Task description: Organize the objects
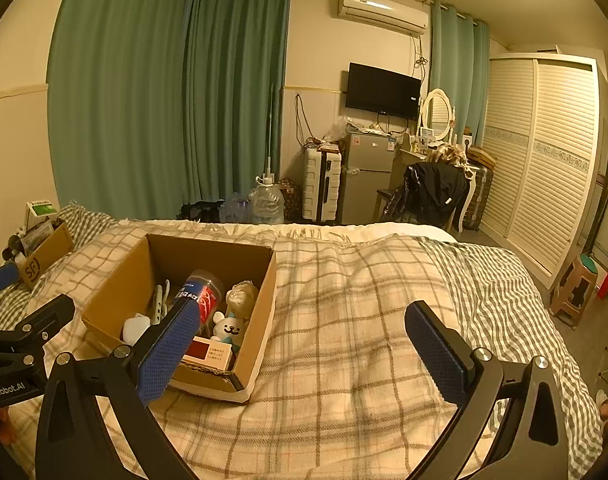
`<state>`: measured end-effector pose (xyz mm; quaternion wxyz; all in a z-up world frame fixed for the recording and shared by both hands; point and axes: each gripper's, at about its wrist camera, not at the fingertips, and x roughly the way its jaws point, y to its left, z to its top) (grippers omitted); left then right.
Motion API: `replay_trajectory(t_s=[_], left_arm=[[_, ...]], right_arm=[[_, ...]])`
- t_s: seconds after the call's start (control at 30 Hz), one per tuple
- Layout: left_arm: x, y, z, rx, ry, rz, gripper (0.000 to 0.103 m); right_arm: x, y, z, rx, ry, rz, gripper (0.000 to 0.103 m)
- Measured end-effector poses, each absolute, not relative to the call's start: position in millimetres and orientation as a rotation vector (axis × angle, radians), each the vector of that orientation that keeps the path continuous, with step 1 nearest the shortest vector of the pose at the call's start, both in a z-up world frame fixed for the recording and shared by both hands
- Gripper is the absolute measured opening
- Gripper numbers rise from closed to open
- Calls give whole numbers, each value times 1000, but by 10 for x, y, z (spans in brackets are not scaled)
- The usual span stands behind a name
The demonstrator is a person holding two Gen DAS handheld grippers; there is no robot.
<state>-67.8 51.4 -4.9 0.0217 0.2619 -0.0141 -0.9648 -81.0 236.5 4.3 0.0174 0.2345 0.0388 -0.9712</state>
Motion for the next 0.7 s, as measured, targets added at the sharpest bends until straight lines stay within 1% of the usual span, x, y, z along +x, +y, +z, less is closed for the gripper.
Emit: replay_trajectory(t_s=[0.33, 0.7], left_arm=[[-684, 471, -43, 812, 2, -2979, 103], [-680, 471, -20, 806, -16, -2976, 103]], right_arm=[[-813, 2364, 39, 731, 122, -3018, 103], [-806, 2368, 24, 731, 125, -3015, 103]])
